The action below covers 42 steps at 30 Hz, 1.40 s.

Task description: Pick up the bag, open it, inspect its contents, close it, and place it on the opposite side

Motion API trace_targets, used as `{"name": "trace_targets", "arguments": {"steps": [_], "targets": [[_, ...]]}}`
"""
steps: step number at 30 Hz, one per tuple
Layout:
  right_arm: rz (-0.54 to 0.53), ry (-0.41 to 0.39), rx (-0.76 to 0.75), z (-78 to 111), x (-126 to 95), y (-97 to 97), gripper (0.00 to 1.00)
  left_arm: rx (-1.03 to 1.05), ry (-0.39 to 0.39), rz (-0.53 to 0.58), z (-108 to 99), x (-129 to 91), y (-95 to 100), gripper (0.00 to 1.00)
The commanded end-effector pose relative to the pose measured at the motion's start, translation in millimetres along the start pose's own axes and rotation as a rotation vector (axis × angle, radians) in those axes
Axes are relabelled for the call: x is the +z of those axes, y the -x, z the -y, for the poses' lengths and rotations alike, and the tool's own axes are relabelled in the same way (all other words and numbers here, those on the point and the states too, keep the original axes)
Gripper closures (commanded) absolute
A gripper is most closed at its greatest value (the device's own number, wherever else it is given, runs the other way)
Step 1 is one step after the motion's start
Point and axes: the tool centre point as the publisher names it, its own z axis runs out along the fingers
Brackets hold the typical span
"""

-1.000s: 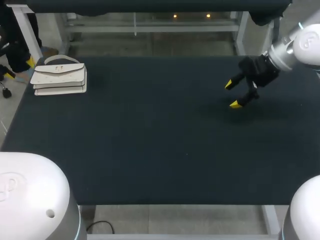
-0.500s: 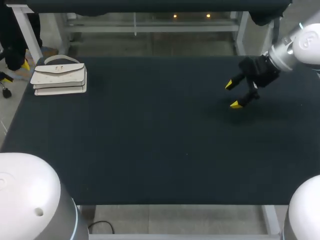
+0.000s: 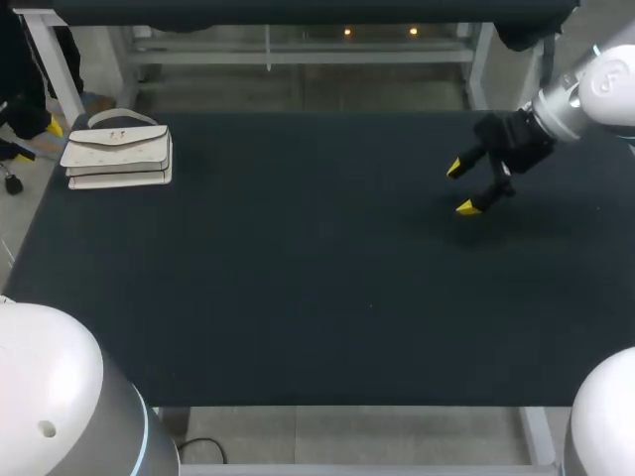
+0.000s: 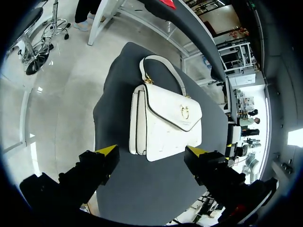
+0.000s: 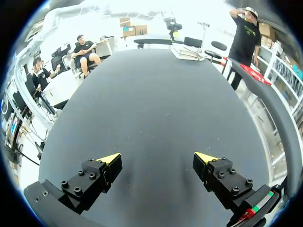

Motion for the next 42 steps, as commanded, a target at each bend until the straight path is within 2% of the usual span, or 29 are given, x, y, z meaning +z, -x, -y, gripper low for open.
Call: {"name": "trace_targets", "arguments": {"steps": [1, 7, 8, 9, 10, 14, 18, 19, 20, 21, 22, 30, 42], "targets": [[0.002, 0.002, -0.001, 0.6, 1, -0.4, 0.00, -0.002, 0.047, -0.092, 15, 11, 6.3, 0.14], [0.002, 0.002, -0.001, 0.6, 1, -0.4, 0.00, -0.008, 0.042, -0.134, 22, 26, 4.8, 0.27], [0.002, 0.002, -0.001, 0.6, 1, -0.4, 0.00, -0.008, 0.042, -0.136, 22, 28, 4.5, 0.31], [0.002, 0.002, -0.001, 0.6, 1, -0.4, 0.00, -0.012, 0.041, -0.146, 24, 30, 4.5, 0.42], [0.002, 0.002, -0.001, 0.6, 1, -0.4, 0.00, -0.012, 0.041, -0.148, 24, 31, 4.6, 0.46], [0.002, 0.002, -0.001, 0.6, 1, -0.4, 0.00, -0.014, 0.042, -0.157, 27, 37, 3.2, 0.44], [0.002, 0.002, -0.001, 0.6, 1, -0.4, 0.00, -0.016, 0.050, -0.158, 28, 42, 2.3, 0.54], [0.002, 0.002, -0.001, 0.6, 1, -0.4, 0.00, -0.016, 0.056, -0.154, 28, 43, 2.1, 0.60], [0.002, 0.002, -0.001, 0.6, 1, -0.4, 0.00, -0.016, 0.057, -0.153, 28, 43, 2.1, 0.71], [0.002, 0.002, -0.001, 0.6, 1, -0.4, 0.00, -0.015, 0.058, -0.151, 27, 44, 2.0, 0.93], [0.002, 0.002, -0.001, 0.6, 1, -0.4, 0.00, -0.016, 0.059, -0.149, 27, 44, 2.1, 1.00], [0.002, 0.002, -0.001, 0.6, 1, -0.4, 0.00, 0.000, 0.092, -0.148, 17, 46, 0.3, 1.00], [0.002, 0.002, -0.001, 0.6, 1, -0.4, 0.00, 0.102, 0.165, -0.221, -17, 61, -40.3, 1.00]]}}
